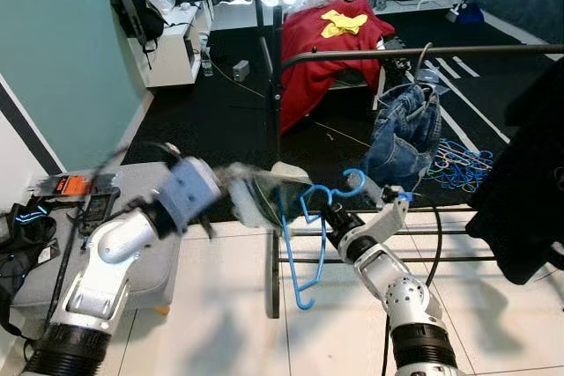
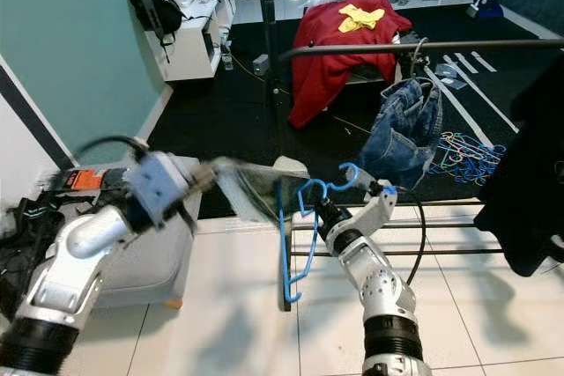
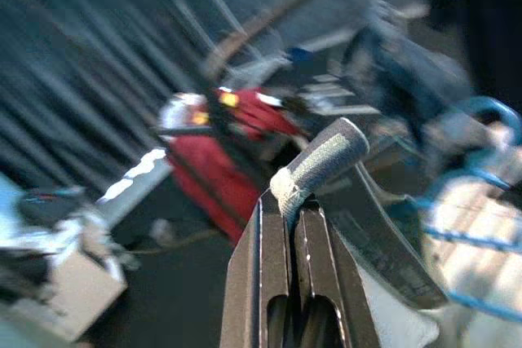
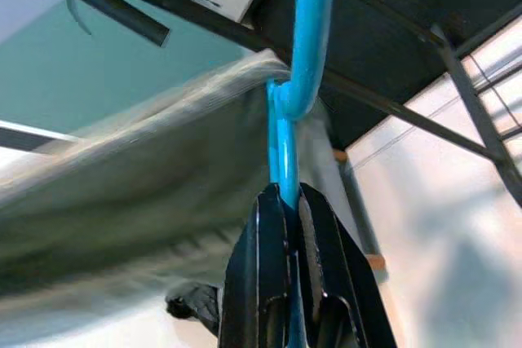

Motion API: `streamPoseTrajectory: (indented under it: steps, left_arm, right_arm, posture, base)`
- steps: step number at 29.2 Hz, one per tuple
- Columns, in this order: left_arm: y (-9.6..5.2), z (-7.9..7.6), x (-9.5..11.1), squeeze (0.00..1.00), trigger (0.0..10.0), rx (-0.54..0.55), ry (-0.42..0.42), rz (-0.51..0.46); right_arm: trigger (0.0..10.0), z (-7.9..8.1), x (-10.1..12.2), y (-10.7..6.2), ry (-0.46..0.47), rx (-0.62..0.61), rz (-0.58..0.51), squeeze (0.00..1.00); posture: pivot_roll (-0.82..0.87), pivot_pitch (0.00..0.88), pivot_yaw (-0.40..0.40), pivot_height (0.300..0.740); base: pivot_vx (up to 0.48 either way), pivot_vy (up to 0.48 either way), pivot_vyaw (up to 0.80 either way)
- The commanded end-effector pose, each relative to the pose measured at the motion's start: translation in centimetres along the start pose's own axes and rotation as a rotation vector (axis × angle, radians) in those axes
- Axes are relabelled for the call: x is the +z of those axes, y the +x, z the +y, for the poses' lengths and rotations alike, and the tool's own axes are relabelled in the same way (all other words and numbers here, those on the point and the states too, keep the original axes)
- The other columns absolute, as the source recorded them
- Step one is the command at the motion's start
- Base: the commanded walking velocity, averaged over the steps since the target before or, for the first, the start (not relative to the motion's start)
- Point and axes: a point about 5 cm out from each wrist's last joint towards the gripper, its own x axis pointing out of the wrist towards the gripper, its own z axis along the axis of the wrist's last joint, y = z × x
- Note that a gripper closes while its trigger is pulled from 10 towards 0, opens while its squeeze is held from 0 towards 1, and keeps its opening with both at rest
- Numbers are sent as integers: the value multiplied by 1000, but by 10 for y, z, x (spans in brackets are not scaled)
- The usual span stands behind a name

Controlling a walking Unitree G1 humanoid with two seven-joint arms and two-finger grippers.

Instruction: Hang hanger

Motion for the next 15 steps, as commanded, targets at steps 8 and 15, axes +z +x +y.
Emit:
streamPoseTrajectory:
  steps: [8,15]
  left_arm:
    - [-34,-63,-1,0,10000,-358,-43,26]
    - [-49,-90,-4,0,10000,-531,-24,40]
  right_arm:
    - [10000,29,13,18,271,15,-63,0]
    - [10000,41,28,25,467,1,-125,0]
  posture:
    - [-31,67,21,740]
    - [-37,69,17,740]
  base:
    - [0,0,0]
    - [0,0,0]
